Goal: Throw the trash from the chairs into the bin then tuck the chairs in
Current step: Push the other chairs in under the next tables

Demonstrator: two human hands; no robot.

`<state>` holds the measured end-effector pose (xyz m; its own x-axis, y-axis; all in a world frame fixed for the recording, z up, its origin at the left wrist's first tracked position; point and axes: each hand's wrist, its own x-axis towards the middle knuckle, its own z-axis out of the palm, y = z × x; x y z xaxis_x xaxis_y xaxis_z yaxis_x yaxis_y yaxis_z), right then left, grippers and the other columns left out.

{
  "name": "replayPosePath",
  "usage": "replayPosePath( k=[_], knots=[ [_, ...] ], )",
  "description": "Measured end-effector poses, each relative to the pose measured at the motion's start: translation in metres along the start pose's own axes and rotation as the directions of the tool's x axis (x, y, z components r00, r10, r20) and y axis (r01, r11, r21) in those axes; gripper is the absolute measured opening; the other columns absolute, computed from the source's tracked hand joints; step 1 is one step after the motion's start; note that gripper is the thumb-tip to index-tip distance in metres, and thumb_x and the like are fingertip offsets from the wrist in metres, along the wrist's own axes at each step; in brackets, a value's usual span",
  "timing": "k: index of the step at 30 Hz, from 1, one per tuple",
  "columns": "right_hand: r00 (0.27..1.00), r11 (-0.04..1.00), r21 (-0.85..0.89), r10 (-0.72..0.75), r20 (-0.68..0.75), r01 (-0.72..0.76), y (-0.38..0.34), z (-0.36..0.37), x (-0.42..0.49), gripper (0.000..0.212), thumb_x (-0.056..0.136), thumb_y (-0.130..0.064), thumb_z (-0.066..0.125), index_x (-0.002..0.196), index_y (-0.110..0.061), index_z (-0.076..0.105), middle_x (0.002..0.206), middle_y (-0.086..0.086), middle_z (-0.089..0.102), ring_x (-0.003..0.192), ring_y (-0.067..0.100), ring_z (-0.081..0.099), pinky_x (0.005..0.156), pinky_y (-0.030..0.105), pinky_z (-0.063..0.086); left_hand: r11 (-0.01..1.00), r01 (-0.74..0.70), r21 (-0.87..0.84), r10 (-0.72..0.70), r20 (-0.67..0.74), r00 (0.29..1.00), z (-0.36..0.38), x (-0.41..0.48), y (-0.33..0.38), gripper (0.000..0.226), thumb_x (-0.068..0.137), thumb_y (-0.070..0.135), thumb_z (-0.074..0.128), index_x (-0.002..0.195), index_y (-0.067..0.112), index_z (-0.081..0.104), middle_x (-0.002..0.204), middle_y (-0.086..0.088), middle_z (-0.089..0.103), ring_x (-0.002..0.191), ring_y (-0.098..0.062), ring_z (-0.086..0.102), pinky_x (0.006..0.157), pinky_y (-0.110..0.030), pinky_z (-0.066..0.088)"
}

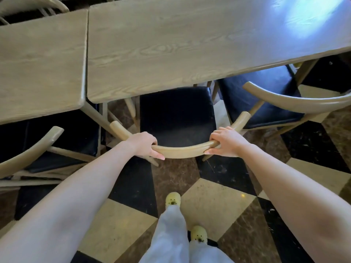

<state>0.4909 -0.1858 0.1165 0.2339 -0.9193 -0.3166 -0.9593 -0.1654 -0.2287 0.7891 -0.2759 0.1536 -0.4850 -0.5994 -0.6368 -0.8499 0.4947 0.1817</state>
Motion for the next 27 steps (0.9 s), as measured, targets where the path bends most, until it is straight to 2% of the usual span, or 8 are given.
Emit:
replayPosePath(
  k=[4,9,12,16,22,27],
  knots=[
    [0.999,1.000,-0.028,-0.011,0.034,0.012,0.002,-0.012,0.024,0.053,0.081,-0.069,0.051,0.111,-0.027,0.061,0.111,-0.010,0.062,0.104,0.012,0.052,0.095,0.028,0.038,1.000,-0.019,0.011,0.019,0.006,1.000,-0.009,0.014,-0.015,0.063,0.075,0.069,0.060,0.110,0.017,0.064,0.100,0.002,0.065,0.088,-0.014,0.062,0.073,-0.025,0.047],
    [0.992,1.000,-0.023,0.008,0.129,-0.005,0.013,-0.029,0.044,0.052,0.080,-0.068,0.052,0.112,-0.027,0.059,0.112,-0.010,0.061,0.108,0.012,0.051,0.099,0.030,0.038,0.999,-0.041,-0.033,0.040,-0.036,0.999,-0.016,0.031,-0.022,0.061,0.073,0.072,0.060,0.099,0.018,0.065,0.092,0.003,0.067,0.084,-0.014,0.063,0.070,-0.026,0.048],
    [0.986,0.999,-0.030,0.018,0.166,-0.013,0.017,-0.038,0.058,0.052,0.081,-0.068,0.051,0.112,-0.028,0.058,0.111,-0.010,0.060,0.108,0.012,0.051,0.101,0.032,0.037,0.994,-0.060,-0.090,0.056,-0.045,0.997,-0.020,0.041,-0.028,0.052,0.074,0.068,0.062,0.091,0.018,0.062,0.087,0.001,0.065,0.079,-0.014,0.060,0.065,-0.025,0.043],
    [0.985,0.999,-0.042,0.019,0.171,-0.012,0.024,-0.040,0.063,0.050,0.081,-0.068,0.052,0.112,-0.029,0.057,0.110,-0.011,0.060,0.108,0.012,0.052,0.102,0.031,0.035,0.994,-0.099,-0.048,0.098,-0.025,0.995,-0.022,0.053,-0.031,0.054,0.074,0.070,0.060,0.086,0.018,0.058,0.085,0.001,0.063,0.075,-0.014,0.059,0.062,-0.026,0.042],
    [0.991,0.998,-0.056,0.014,0.131,-0.007,0.026,-0.038,0.063,0.050,0.081,-0.068,0.052,0.114,-0.030,0.058,0.112,-0.011,0.060,0.109,0.010,0.052,0.101,0.029,0.034,0.990,-0.136,-0.022,0.136,-0.014,0.991,-0.024,0.055,-0.029,0.053,0.077,0.068,0.058,0.089,0.016,0.058,0.085,0.001,0.061,0.075,-0.014,0.058,0.062,-0.024,0.042],
    [0.992,0.998,-0.056,0.025,0.120,-0.019,0.024,-0.037,0.061,0.055,0.081,-0.067,0.051,0.116,-0.026,0.057,0.114,-0.007,0.059,0.111,0.013,0.050,0.103,0.032,0.033,0.990,-0.097,-0.099,0.100,0.031,0.994,-0.028,0.050,-0.027,0.049,0.078,0.064,0.062,0.098,0.018,0.062,0.093,0.001,0.065,0.084,-0.015,0.061,0.067,-0.024,0.044]
  ],
)
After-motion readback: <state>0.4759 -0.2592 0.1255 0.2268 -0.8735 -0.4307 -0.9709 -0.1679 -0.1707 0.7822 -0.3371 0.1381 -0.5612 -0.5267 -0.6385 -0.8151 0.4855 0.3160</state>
